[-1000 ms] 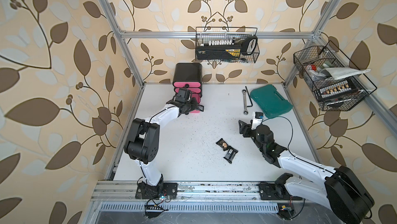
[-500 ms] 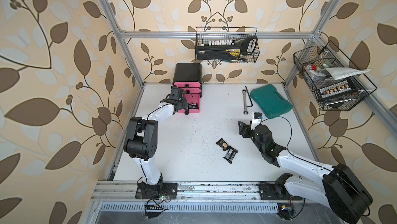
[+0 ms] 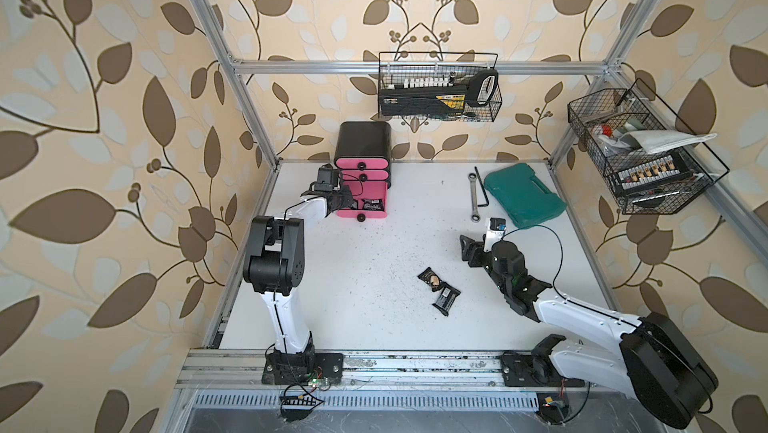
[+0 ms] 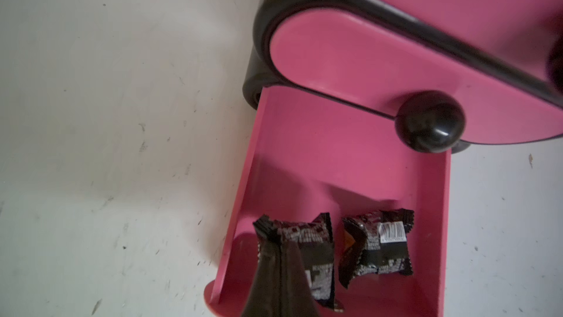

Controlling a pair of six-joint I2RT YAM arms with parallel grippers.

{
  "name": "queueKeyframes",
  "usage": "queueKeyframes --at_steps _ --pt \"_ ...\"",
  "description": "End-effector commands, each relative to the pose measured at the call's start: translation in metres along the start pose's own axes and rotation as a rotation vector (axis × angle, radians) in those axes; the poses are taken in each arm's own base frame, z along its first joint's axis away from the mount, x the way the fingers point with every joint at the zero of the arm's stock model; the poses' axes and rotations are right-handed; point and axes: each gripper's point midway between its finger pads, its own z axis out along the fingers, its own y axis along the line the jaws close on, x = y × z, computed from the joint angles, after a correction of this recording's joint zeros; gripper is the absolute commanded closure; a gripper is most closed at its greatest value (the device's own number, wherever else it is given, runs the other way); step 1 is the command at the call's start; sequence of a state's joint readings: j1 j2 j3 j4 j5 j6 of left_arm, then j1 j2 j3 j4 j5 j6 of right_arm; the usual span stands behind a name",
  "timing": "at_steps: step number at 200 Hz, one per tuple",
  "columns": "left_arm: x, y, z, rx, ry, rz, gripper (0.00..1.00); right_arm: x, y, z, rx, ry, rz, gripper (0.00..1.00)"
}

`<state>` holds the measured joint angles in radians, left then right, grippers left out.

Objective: Place the cookies into the drawer by color
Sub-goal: Place the cookie in the drawer.

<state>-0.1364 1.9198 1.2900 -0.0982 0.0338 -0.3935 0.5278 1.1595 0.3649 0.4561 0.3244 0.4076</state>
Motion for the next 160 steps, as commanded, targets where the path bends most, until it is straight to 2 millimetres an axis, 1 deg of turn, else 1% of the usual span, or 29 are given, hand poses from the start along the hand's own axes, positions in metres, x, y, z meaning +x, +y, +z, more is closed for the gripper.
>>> queueKeyframes --at_steps 1,34,44,61,77,100,111,124,136,150,160 --pt "-0.014 -0.016 0.001 0.094 -0.024 0.0 0.99 -0.01 0.006 0.002 -0.014 -0.018 0.02 0.24" --pt "-0.009 -0.017 0.008 0.112 -0.006 -0.02 0.86 -0.01 0.006 0.003 -0.014 -0.017 0.018 0.24" --pt "-0.007 -0.016 0.009 0.111 -0.002 -0.027 0.8 -0.011 0.007 0.002 -0.017 -0.018 0.018 0.24" --pt "-0.009 -0.016 0.006 0.11 -0.008 -0.029 0.62 -0.01 0.006 0.002 -0.017 -0.016 0.018 0.24" --pt "-0.011 -0.013 -0.001 0.092 -0.019 -0.024 0.5 -0.011 0.007 0.003 -0.019 -0.017 0.018 0.24" --pt "-0.02 -0.009 -0.021 0.053 -0.064 0.003 0.3 -0.01 0.007 0.003 -0.02 -0.014 0.017 0.24" --pt "-0.024 -0.007 -0.032 0.034 -0.089 0.016 0.24 -0.01 0.007 0.003 -0.02 -0.014 0.019 0.24" --pt "-0.029 -0.008 -0.048 0.03 -0.111 0.028 0.21 -0.01 0.007 0.003 -0.02 -0.012 0.018 0.24" --pt "-0.031 -0.015 -0.064 0.044 -0.13 0.039 0.19 -0.01 0.008 0.004 -0.022 -0.011 0.019 0.24" --pt "-0.029 -0.031 -0.082 0.075 -0.144 0.063 0.19 -0.009 0.008 0.004 -0.021 -0.01 0.019 0.24" --pt "-0.023 -0.044 -0.094 0.098 -0.15 0.087 0.19 -0.009 0.007 0.003 -0.02 -0.012 0.017 0.24"
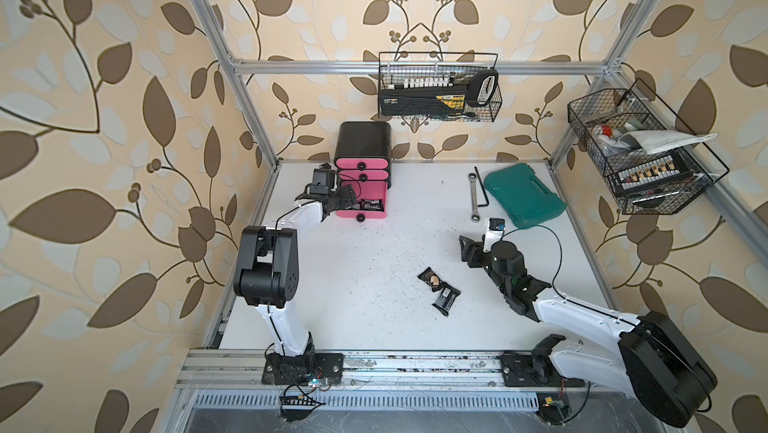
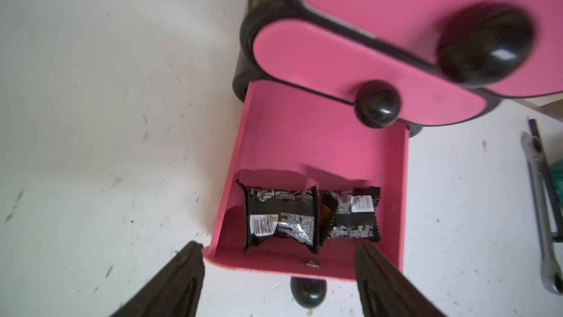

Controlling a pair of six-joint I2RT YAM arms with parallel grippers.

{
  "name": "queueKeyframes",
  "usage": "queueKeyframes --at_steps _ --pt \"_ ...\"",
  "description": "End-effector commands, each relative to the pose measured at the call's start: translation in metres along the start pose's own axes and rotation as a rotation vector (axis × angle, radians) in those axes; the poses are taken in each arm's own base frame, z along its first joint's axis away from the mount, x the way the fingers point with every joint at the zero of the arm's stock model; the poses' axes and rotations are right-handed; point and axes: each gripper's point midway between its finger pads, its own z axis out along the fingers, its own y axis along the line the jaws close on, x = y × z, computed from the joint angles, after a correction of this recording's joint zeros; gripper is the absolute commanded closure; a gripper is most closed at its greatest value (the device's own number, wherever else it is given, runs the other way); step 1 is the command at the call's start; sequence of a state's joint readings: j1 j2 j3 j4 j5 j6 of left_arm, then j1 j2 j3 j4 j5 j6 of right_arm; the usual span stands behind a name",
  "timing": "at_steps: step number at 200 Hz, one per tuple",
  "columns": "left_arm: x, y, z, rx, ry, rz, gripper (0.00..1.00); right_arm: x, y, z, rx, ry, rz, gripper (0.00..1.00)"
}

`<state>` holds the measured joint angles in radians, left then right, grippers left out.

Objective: Place the cookies into the drawer by color
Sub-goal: Place the cookie in the drawer, then pick up the cookie at the center of the board.

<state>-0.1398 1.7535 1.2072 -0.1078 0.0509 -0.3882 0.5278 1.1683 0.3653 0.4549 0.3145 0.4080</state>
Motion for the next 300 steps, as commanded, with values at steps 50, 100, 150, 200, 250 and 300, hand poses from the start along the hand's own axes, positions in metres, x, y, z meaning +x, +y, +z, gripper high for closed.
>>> queueKeyframes --at_steps 50,100,150,200,250,300 --pt "0.065 -0.133 -0.091 0.252 0.005 0.286 0.25 -0.014 0.005 0.0 -0.01 -0.033 0.024 0.24" --pt "0.173 -0.196 -0.096 0.358 0.17 0.517 0.27 -0.012 0.005 0.002 -0.01 -0.025 0.024 0.24" --pt "0.253 -0.218 -0.079 0.427 0.398 0.593 0.29 -0.012 0.004 0.002 -0.003 -0.024 0.02 0.24" --pt "0.286 -0.223 -0.067 0.45 0.498 0.587 0.41 -0.012 0.006 0.003 -0.011 -0.021 0.021 0.24" --pt "0.299 -0.22 -0.063 0.448 0.548 0.586 0.62 -0.013 0.006 0.002 -0.011 -0.025 0.023 0.24" --pt "0.301 -0.224 -0.071 0.5 0.556 0.564 0.44 -0.012 0.006 0.002 -0.014 -0.023 0.022 0.24"
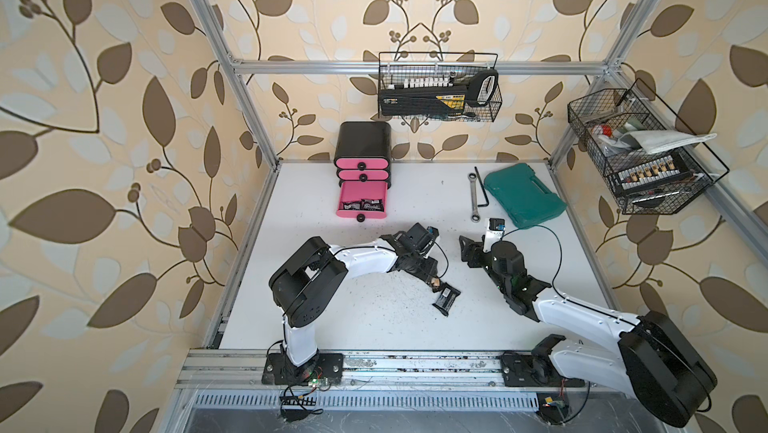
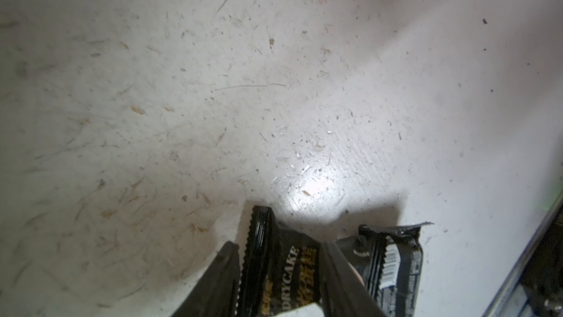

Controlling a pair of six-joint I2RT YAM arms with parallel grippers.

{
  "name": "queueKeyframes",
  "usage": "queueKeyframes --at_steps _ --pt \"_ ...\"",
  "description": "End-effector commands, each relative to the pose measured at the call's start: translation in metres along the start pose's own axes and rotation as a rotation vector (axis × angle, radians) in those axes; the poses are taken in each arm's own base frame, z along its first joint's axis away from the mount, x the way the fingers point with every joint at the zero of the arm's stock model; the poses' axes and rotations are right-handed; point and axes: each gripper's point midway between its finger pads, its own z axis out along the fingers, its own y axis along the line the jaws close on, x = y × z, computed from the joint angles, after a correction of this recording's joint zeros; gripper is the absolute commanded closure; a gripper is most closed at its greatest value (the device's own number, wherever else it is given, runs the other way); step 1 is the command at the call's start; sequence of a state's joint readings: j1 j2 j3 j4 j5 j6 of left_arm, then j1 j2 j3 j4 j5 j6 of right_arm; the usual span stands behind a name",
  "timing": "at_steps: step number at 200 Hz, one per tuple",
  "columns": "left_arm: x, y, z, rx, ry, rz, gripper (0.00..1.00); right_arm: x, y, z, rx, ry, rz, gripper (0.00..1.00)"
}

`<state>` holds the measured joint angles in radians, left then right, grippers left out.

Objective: Place the cookies into the drawer by color
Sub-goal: Pick up the cookie at the center of the board.

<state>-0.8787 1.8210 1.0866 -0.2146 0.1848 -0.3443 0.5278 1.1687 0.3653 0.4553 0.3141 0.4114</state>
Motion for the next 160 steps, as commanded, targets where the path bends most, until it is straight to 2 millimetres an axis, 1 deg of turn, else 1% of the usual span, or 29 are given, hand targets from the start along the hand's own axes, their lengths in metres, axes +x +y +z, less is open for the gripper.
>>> queueKeyframes --at_steps 1,22,38,49,69,88,96,131,145,153,160 --pt "-0.003 -0.017 -0.007 0.068 -0.018 0.014 0.43 -0.012 0.006 0.002 -0.014 -0.023 0.018 0.24" --pt "-0.003 -0.022 -0.009 0.099 -0.024 0.017 0.41 -0.012 0.006 0.002 -0.013 -0.022 0.018 0.24" --pt "0.002 -0.025 -0.007 0.12 -0.012 0.02 0.4 -0.013 0.006 0.002 -0.013 -0.024 0.019 0.24" --pt "0.006 -0.023 -0.003 0.114 0.002 0.016 0.41 -0.012 0.006 0.002 -0.011 -0.024 0.018 0.24" --pt "0.014 -0.018 0.003 0.093 0.029 0.007 0.49 -0.013 0.006 0.002 -0.012 -0.025 0.019 0.24" --pt "0.019 -0.015 0.006 0.08 0.039 0.001 0.62 -0.012 0.006 0.002 -0.012 -0.023 0.018 0.24" --pt "0.02 -0.014 0.006 0.075 0.037 0.0 0.68 -0.012 0.006 0.002 -0.012 -0.023 0.018 0.24" --pt "0.021 -0.012 0.007 0.071 0.036 0.001 0.82 -0.012 0.006 0.002 -0.013 -0.021 0.018 0.24" --pt "0.021 -0.012 0.008 0.071 0.035 0.001 0.92 -0.013 0.006 0.002 -0.012 -0.026 0.019 0.24" --pt "0.02 -0.013 0.007 0.076 0.03 0.001 1.0 -0.012 0.006 0.002 -0.011 -0.025 0.018 0.24" --pt "0.019 -0.014 0.007 0.081 0.024 0.001 1.0 -0.013 0.006 0.002 -0.012 -0.025 0.019 0.24"
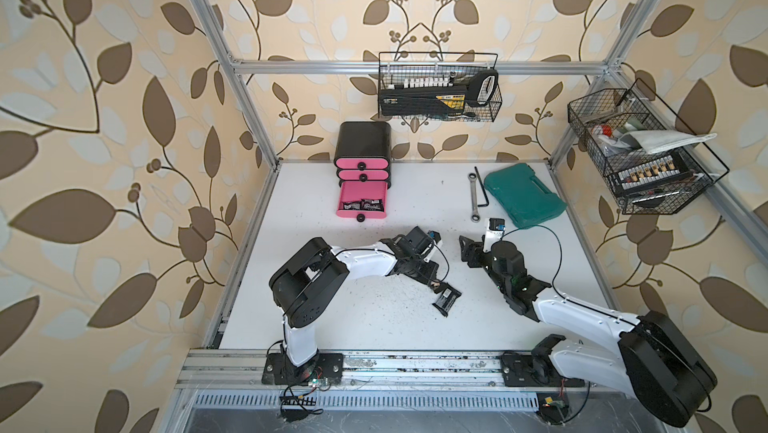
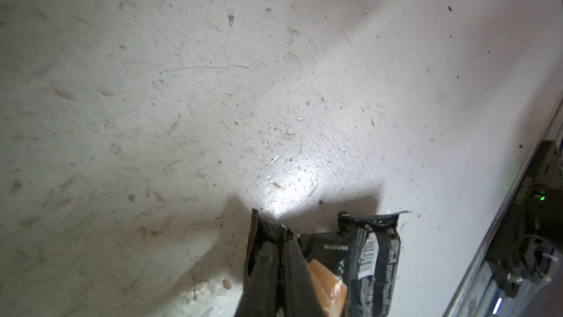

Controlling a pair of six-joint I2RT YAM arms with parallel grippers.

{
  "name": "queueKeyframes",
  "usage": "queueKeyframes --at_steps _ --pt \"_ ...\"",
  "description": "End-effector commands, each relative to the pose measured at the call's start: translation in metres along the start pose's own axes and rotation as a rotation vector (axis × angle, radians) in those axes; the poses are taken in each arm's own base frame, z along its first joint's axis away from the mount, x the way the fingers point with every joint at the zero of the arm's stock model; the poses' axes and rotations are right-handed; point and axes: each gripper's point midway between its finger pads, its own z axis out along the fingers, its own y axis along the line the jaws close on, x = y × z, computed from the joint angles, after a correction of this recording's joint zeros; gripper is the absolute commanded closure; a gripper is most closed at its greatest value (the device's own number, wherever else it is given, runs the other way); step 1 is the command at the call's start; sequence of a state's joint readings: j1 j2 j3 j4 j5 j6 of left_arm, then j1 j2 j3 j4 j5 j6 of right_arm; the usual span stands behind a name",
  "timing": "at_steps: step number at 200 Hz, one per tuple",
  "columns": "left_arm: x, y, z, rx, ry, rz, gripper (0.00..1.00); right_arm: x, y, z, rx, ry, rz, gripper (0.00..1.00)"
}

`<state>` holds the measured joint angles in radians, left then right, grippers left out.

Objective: Place the cookies into the drawer by color
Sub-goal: Pick up the cookie at the center of the board.

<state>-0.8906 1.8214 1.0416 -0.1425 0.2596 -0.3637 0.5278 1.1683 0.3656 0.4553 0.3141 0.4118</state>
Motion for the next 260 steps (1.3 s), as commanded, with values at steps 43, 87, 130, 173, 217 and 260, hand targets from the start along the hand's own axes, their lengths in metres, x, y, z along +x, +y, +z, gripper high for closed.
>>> queueKeyframes --at_steps 43,87,130,173,217,260 --pt "-0.007 -0.002 -0.017 -0.015 -0.075 0.007 1.0 -0.012 0.006 0.002 -0.011 -0.022 0.018 0.24" --pt "-0.039 0.018 -0.055 -0.106 -0.23 -0.037 1.0 -0.013 0.005 0.001 -0.011 -0.024 0.018 0.24" --pt "-0.077 0.08 -0.119 -0.27 -0.427 -0.157 1.0 -0.012 0.006 0.002 -0.013 -0.022 0.019 0.24" --pt "-0.11 0.167 -0.182 -0.454 -0.655 -0.342 1.0 -0.012 0.007 0.003 -0.015 -0.018 0.02 0.24" --pt "-0.148 0.223 -0.203 -0.575 -0.774 -0.398 1.0 -0.011 0.007 0.004 -0.017 -0.013 0.019 0.24" --pt "-0.176 0.267 -0.187 -0.554 -0.807 -0.408 1.0 -0.012 0.007 0.003 -0.014 -0.018 0.018 0.24"
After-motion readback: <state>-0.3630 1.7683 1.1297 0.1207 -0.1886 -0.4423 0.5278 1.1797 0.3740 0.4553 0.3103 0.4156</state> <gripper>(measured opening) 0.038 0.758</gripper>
